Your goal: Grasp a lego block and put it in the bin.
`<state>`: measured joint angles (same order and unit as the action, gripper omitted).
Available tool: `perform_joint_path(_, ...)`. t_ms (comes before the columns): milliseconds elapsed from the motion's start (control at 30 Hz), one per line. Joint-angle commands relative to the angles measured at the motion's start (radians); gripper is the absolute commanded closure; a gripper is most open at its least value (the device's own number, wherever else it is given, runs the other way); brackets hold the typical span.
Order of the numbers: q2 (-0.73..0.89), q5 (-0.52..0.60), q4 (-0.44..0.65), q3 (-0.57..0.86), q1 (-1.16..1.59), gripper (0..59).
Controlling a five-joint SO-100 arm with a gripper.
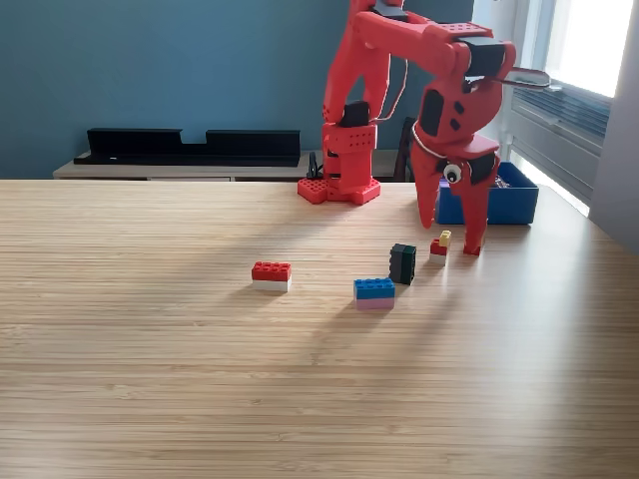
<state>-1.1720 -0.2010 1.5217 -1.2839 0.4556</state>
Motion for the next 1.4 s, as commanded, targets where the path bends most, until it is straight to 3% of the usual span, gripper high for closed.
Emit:
perform_joint_path(33,0.015,-0.009,0.000,0.072,0.003,30.3)
perform_joint_path(333,0.058,0.002,-0.002,0.067,0.021,32.5)
perform_joint_path(600,0.063,0.020,-0.008,0.040,0.041,39.2)
perform_joint_path(1167,0.064,0.003,-0.074,-0.015,0.023,40.2)
perform_joint_path(1267,0.066,0.002,-0.087,-0.018,0.020,44.1)
perform_joint_path(1400,0.066,0.006,-0.103,-0.023,0.018,58.4)
